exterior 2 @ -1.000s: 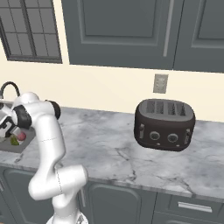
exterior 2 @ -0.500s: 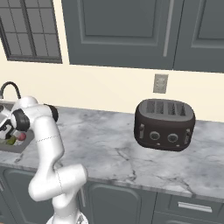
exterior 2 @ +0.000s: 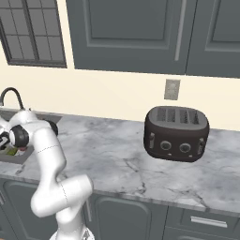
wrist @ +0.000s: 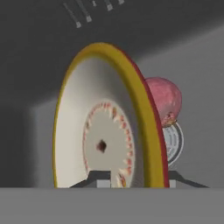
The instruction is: Dump the onion and cucumber from the bowl so the bowl can be washed. Place the bowl in the sink after clearing the leftovers.
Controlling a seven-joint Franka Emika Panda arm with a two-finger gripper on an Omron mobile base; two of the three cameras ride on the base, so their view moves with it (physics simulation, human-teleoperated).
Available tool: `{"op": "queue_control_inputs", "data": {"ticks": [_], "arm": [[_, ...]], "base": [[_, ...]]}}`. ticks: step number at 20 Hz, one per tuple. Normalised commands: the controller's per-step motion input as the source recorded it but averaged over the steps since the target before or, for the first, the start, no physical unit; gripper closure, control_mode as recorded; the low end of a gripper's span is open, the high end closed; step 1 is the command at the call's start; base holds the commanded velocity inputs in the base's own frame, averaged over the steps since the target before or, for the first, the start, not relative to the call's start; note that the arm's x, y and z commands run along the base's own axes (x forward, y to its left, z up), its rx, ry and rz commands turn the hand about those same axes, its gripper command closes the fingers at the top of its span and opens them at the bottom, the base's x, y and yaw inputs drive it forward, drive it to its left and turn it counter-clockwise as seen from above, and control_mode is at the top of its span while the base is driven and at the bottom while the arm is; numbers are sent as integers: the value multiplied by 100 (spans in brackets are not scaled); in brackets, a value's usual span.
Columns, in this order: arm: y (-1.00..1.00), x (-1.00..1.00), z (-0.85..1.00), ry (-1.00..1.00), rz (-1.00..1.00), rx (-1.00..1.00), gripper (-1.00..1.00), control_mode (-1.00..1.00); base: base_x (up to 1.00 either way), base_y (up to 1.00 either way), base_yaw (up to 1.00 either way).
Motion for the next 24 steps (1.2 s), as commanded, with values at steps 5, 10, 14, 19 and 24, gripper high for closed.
{"op": "queue_control_inputs", "data": {"ticks": [5, 10, 14, 19, 24], "arm": [[6, 1, 0, 1, 0, 0, -100, -100], [-21, -1, 22, 0, -2, 0, -100, -100], [-89, -33, 34, 0, -1, 1, -100, -100], [-100, -60, 39, -1, 0, 4, -100, -100], [-100, -96, 52, -1, 0, 6, -100, -100]], "base": [[0, 0, 0], [0, 0, 0], [0, 0, 0], [0, 0, 0], [0, 0, 0]]}}
